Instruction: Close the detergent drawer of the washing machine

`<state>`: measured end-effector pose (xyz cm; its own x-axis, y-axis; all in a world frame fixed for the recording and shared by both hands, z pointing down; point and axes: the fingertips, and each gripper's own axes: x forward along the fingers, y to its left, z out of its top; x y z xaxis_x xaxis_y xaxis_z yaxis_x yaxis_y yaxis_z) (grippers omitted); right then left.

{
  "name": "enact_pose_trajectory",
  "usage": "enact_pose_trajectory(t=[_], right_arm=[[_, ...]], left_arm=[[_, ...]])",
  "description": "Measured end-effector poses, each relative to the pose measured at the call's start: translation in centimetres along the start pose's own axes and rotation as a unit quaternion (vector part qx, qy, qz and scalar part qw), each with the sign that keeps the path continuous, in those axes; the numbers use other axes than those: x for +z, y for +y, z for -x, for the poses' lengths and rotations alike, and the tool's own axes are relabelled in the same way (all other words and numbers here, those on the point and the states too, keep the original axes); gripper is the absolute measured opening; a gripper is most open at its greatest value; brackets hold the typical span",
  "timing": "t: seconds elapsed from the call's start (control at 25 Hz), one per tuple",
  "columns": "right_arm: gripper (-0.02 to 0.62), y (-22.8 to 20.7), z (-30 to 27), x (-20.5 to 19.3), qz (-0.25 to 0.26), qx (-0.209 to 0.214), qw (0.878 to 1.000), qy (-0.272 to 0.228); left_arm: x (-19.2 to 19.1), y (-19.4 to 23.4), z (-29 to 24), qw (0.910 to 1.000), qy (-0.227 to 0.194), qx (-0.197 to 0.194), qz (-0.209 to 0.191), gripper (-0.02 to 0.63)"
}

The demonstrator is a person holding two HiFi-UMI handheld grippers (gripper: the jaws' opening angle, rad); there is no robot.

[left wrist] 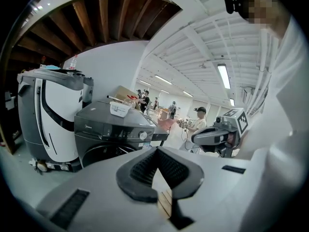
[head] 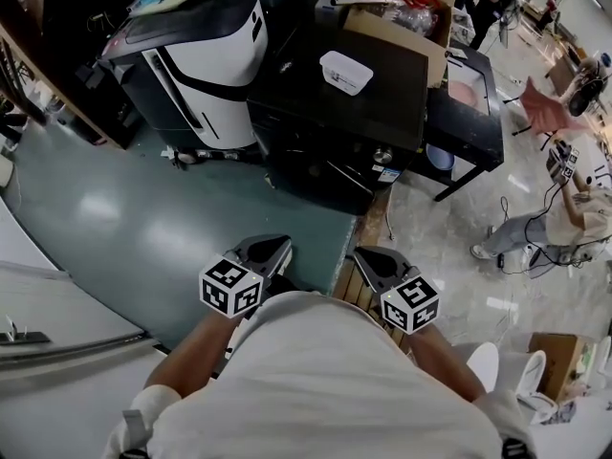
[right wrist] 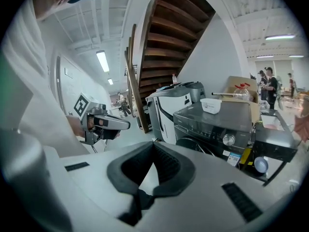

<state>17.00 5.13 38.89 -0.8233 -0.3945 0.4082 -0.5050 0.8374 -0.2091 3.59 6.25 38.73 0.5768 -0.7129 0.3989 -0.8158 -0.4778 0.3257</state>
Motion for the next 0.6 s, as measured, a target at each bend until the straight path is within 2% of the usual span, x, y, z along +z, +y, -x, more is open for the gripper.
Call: enact_pose_trajectory(t=[0.6], right_arm=[[0.003, -0.1, 0.3, -1.0, 0.004, -0.004, 1.0, -0.003]], left_arm=[[-1.4, 0.1, -0.6, 1.0, 0.007, 0.001, 0.005, -0.005]])
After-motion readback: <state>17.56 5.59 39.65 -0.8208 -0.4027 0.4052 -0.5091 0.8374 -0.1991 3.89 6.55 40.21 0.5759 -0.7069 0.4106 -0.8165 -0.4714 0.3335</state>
